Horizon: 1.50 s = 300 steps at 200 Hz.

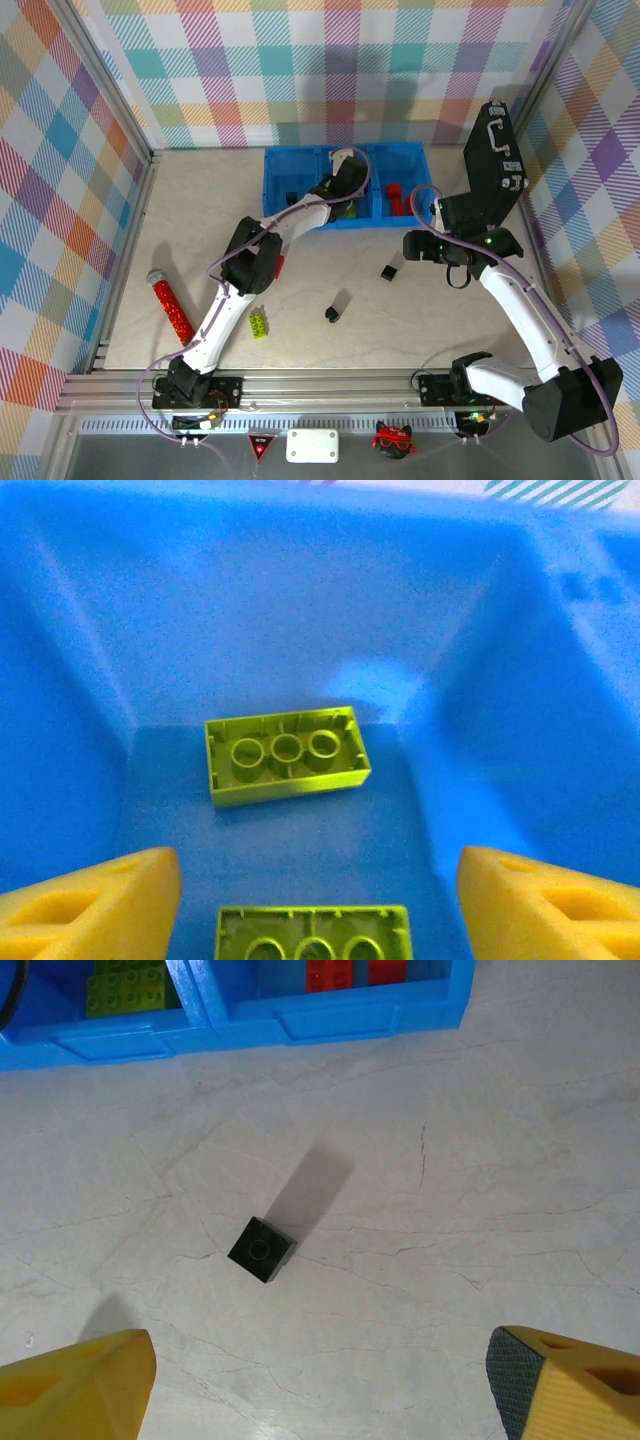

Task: Sort the legos into containers by color
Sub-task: Place the lego in the container, then pick up the lego from the center of the table.

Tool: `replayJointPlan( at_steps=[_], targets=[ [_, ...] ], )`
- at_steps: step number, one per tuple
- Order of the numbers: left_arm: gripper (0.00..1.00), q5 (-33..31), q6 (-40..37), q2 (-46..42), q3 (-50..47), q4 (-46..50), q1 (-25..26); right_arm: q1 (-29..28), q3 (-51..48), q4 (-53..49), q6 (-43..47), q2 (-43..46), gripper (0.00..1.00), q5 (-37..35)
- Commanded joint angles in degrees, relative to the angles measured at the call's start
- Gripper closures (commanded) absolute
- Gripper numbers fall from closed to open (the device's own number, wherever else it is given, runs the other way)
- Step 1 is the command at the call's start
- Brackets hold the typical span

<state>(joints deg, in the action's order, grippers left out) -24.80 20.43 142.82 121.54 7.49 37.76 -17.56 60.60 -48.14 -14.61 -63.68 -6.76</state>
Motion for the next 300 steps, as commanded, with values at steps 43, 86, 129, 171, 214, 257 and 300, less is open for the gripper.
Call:
replayJointPlan(
  at_steps=[43,86,129,171,214,257,300],
  targets=[
    [0.33,9.26,6.67,-16.15,-6.32,10.65,0.25,0.34,-1.14,-0.46,-0.55,-2.48,0.13,2.52],
    [0.34,15.18,6.29,-22.40,-9.88,21.56,0.47,0.34,0.19,-1.25,-0.33,-4.65,0.14,3.76],
    [0.33,16.95,0.30,-29.20,-13.82,32.94,0.56,0.37,1.65,-2.04,-0.03,-6.78,0.16,5.15],
    [0.30,21.31,-5.27,-35.44,-16.95,41.46,-1.91,0.36,1.85,-1.86,-1.35,-9.53,0.20,6.76],
    [0.30,26.22,-8.77,-46.95,-28.27,41.81,-9.90,0.30,2.92,-3.54,-6.31,-14.39,0.29,4.25],
    [0.29,28.48,-15.62,-55.10,-37.17,41.18,-18.77,-0.98,3.08,-1.66,-9.91,-17.74,0.32,5.76],
    [0.29,30.73,-16.69,-56.60,-42.57,42.97,-20.27,-2.63,3.08,-0.99,-11.41,-19.58,0.32,5.92]
  ],
)
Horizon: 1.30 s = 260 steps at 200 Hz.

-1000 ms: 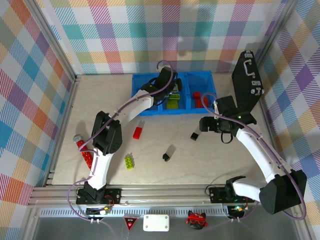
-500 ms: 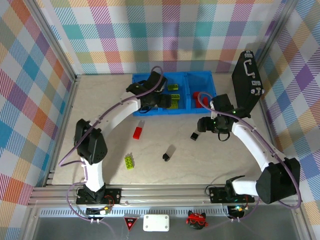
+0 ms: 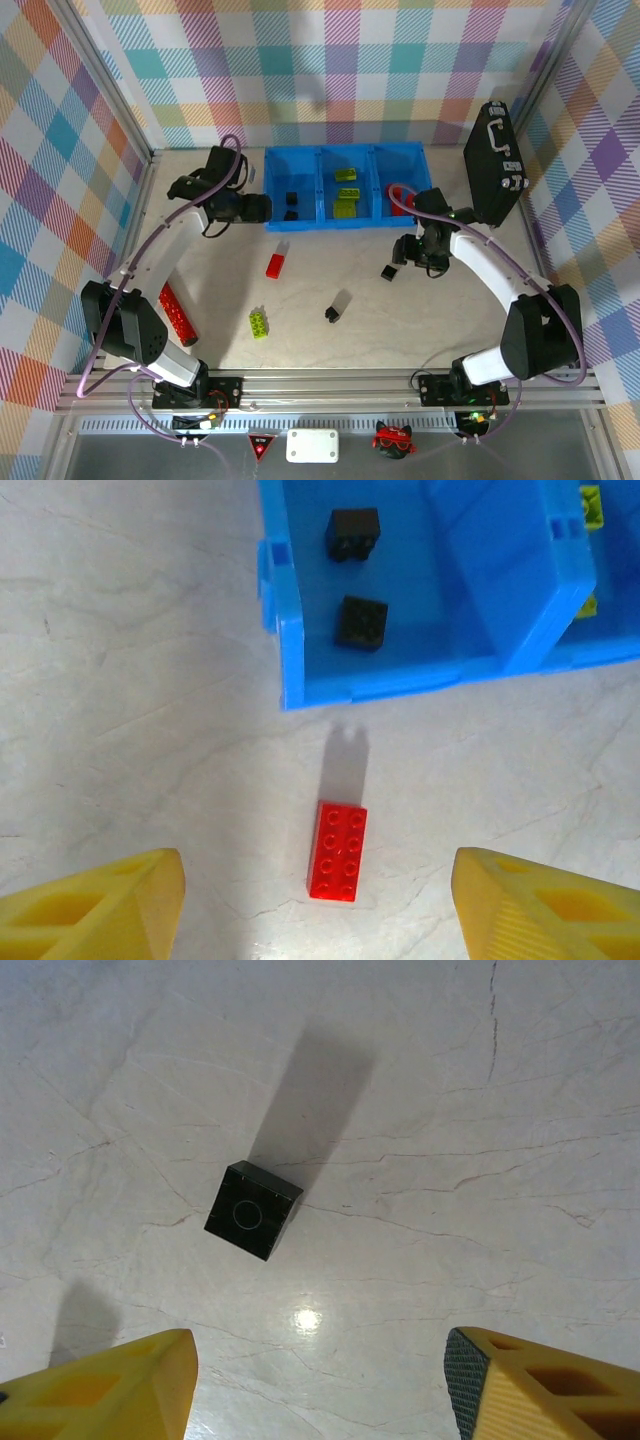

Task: Sort the legos into containers by color
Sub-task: Pick up the lego from the center of the table.

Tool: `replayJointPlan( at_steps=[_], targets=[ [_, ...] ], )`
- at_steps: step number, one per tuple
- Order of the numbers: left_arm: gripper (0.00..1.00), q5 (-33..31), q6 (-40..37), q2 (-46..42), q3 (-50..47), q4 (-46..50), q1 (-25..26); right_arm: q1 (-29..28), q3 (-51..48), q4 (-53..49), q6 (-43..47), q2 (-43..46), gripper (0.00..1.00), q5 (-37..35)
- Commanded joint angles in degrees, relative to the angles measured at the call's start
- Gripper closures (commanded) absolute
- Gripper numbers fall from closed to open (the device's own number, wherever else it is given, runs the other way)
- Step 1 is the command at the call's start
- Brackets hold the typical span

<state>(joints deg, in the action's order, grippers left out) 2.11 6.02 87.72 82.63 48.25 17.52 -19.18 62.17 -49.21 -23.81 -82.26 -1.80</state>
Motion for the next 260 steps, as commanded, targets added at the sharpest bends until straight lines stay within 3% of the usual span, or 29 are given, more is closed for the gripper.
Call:
replayJointPlan(
  at_steps=[1,29,79,159,193,226,260],
  targets=[
    [0.29,4.02,-2.27,-1.55,-3.86,2.16,-0.03,-0.98,1.48,0.04,-2.25,-1.03,0.32,0.98],
    [0.31,8.00,-2.20,-0.27,-7.33,1.74,-0.03,-2.06,2.11,0.12,-2.33,-2.00,0.33,1.35],
    [0.32,9.22,-3.81,2.32,-9.12,2.22,-0.03,-4.04,3.99,-0.60,-2.14,-3.60,0.34,1.36],
    [0.35,5.28,-7.28,4.00,-12.61,-1.57,-0.29,-4.73,3.13,1.90,-6.99,-7.61,0.34,-1.27],
    [0.36,4.96,-6.97,3.89,-12.23,-2.28,-0.47,-4.73,4.39,1.44,-13.60,-11.75,0.33,-3.77],
    [0.35,3.08,-7.02,3.08,-12.38,-2.37,-0.64,-5.83,5.24,-1.59,-31.76,-15.02,0.33,-8.60],
    [0.36,2.98,-7.06,2.55,-12.49,-2.51,-0.91,-7.74,6.32,-0.19,-38.55,-16.36,0.36,-9.27]
  ],
)
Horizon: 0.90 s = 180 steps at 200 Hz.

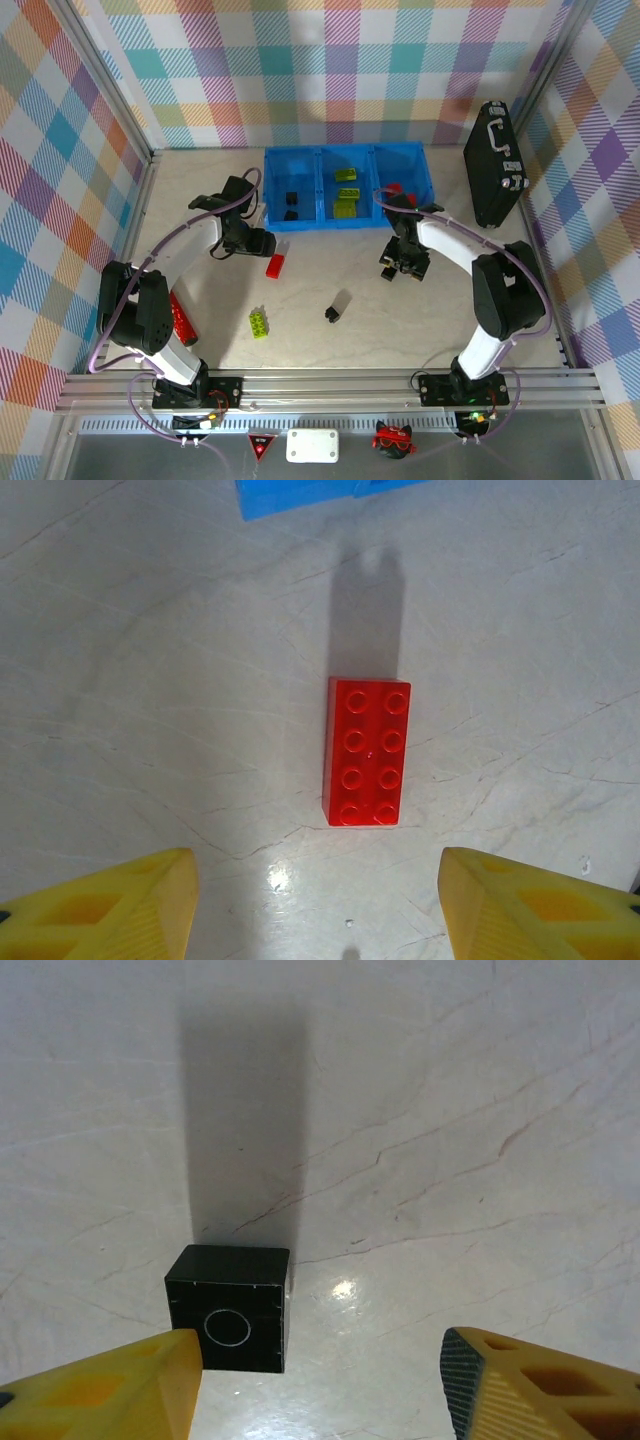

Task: Sort the legos into containers by color
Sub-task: Pick up the lego from the center of the table.

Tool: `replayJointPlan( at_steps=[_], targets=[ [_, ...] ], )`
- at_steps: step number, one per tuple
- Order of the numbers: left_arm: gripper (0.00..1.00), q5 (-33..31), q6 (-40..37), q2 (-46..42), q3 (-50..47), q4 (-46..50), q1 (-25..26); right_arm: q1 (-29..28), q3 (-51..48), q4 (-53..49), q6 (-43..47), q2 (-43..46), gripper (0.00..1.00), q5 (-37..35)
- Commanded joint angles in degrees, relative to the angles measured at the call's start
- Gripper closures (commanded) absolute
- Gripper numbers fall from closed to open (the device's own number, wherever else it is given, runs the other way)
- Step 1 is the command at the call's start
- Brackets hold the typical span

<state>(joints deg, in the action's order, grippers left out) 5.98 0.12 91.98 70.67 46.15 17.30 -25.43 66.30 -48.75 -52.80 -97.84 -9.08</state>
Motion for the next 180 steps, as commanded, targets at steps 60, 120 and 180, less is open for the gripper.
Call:
replayJointPlan(
  at_steps=[60,120,180],
  targets=[
    [0.36,-0.97,-1.17,-2.07,-0.54,-0.36,-0.95,-2.92,4.57,0.58,-9.74,-4.97,0.39,-1.03],
    [0.36,-1.23,-1.09,-1.98,-0.54,-0.05,-1.22,-2.91,2.97,2.44,-9.52,-7.12,0.45,-0.71],
    [0.36,-1.39,-1.15,-2.43,-0.80,-0.10,-1.22,-2.96,2.36,3.49,-8.17,-7.85,0.54,-1.03]
  ],
)
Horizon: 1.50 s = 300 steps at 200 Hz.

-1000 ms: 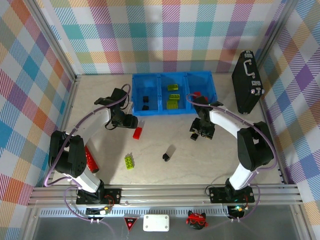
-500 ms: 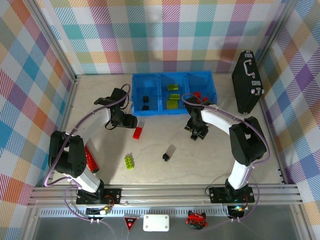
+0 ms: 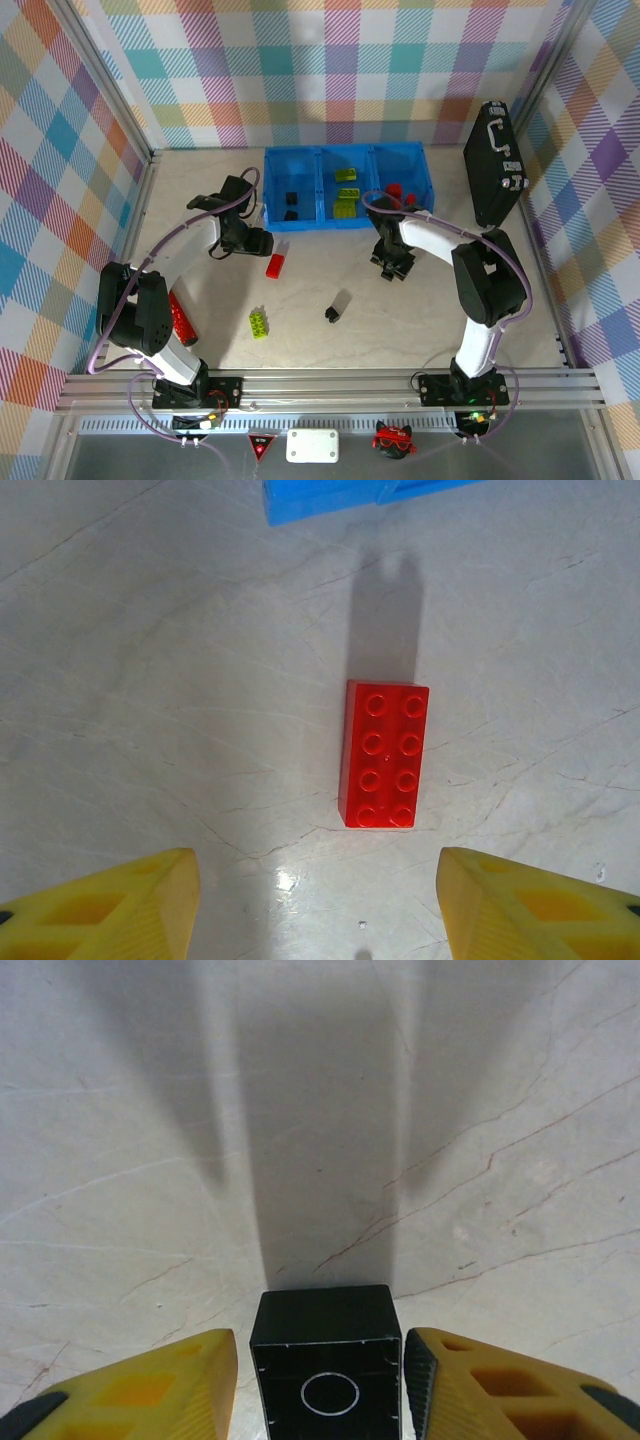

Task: Sort the legos into containers by color
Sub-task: Pick up the lego from the center of the table, then place the lego in the container.

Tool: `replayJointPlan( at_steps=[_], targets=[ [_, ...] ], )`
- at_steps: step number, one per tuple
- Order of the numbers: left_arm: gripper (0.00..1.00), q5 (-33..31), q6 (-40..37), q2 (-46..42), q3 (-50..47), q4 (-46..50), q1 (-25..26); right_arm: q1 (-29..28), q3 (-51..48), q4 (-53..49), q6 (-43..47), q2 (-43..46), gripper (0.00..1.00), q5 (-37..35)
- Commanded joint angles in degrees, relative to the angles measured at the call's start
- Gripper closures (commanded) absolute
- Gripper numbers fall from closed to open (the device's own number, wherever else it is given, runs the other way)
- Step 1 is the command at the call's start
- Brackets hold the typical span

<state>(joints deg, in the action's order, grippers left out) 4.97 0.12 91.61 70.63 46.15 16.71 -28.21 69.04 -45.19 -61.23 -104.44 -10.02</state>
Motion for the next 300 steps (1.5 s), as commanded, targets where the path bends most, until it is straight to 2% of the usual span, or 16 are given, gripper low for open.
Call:
replayJointPlan(
  at_steps=[1,43,97,165,202,241,278,300],
  targets=[
    [0.36,-0.35,-1.12,-2.06,-0.80,-0.10,-0.58,-0.18,-0.34,-0.07,0.25,-1.27,0.54,-0.13],
    [0.37,0.04,-1.13,-2.05,-0.76,-0.08,-0.63,-0.70,0.33,-0.63,1.06,-0.42,0.62,-0.68],
    [0.38,-0.23,-0.68,-2.27,-0.85,-0.21,-1.32,-4.40,7.02,-3.45,1.90,-0.70,0.62,-1.50],
    [0.39,-1.82,0.42,-3.35,-1.28,-0.71,-3.30,-11.22,21.60,-3.20,4.29,-5.07,0.61,-1.35],
    [0.39,-2.13,0.78,-3.87,-1.37,-0.92,-4.38,-14.94,31.95,-5.30,8.09,-10.74,0.61,-6.31],
    [0.39,-2.34,1.54,-4.49,-1.55,-1.42,-5.88,-16.99,40.65,-4.63,11.96,-16.55,0.61,-7.35],
    [0.39,-1.30,2.02,-5.48,-1.94,-2.56,-7.00,-18.85,47.24,0.08,22.36,-21.06,0.60,-8.20],
    [0.39,-1.02,2.06,-5.22,-1.73,-2.47,-7.43,-18.99,50.74,1.15,25.39,-23.84,0.60,-10.14]
  ],
)
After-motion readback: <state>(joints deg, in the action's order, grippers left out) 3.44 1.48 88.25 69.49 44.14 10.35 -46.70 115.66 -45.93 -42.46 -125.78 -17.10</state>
